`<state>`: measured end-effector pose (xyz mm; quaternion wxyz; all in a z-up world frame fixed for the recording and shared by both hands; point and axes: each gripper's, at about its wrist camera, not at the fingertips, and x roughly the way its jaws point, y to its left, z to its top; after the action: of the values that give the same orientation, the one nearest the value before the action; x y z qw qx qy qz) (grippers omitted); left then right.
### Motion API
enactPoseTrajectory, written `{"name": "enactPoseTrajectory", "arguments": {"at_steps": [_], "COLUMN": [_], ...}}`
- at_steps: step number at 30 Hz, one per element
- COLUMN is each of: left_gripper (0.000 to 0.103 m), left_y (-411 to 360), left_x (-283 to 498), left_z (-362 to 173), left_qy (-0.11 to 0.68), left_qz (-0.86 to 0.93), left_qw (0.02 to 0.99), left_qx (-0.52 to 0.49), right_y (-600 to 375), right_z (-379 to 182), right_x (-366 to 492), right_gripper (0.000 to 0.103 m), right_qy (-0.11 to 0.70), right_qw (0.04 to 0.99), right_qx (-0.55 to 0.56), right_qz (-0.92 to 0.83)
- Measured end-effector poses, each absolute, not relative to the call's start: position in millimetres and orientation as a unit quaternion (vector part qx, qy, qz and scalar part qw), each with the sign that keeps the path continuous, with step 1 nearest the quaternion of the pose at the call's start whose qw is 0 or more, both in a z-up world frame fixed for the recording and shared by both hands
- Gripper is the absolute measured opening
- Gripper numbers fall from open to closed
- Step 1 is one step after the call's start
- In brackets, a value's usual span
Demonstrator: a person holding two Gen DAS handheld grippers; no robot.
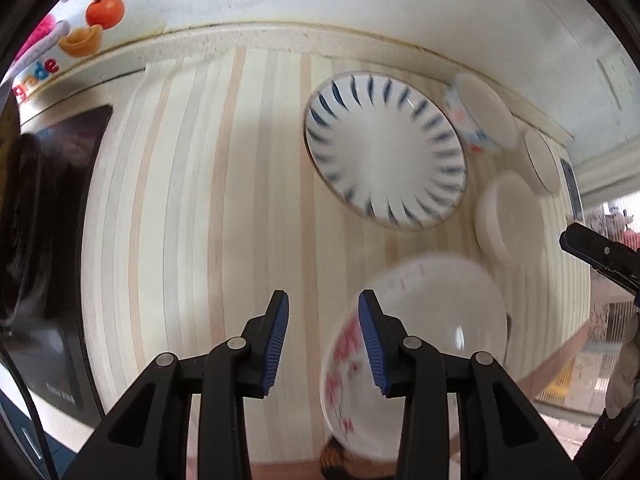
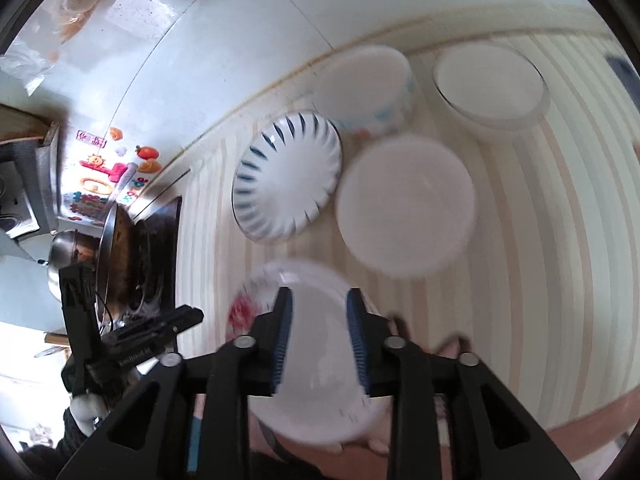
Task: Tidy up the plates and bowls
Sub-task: 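Lower the plate stack onto the cat mat and open both tools, then grasp the blue-striped plate rim with the left tool while the right tool grasps its opposite rim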
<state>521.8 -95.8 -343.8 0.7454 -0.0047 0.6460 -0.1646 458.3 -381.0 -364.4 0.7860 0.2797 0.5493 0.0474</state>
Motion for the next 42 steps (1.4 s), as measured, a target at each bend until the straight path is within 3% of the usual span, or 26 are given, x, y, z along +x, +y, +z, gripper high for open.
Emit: {"name": "enactPoseTrajectory", "arguments": {"at_steps": [11,20,26,42], "left_gripper": [0.034,0.033,0.03,0.03], "left_y": [-117,-140,-139,-123], "left_x": [625,654,662,623], "left_z": [-384,-423,-425,-368], "left_qy": [0.661,0.69,0.685,0.654], "left_qz": [-0.173,-0.195,-0.199,-0.206], "left_qw": [0.73,0.697,0.7,0.728], "left_qx": [0.012,0.022,0.01,0.01], "right_y": [-380,-377,-362,-353], "right_z": [-409,-445,-459,-439], "right_x": [592,627,635,611], "right_gripper": [0.033,0.033,0.012,0.009], "right_qy": [0.614,0.658,0.666,0.646], "right_qw": [0.753,0.727,0.731,0.745], "right_qx": [0.238,0.197,0.149,0.163], "right_qz": [0.011,-0.001,-0.013,0.013]}}
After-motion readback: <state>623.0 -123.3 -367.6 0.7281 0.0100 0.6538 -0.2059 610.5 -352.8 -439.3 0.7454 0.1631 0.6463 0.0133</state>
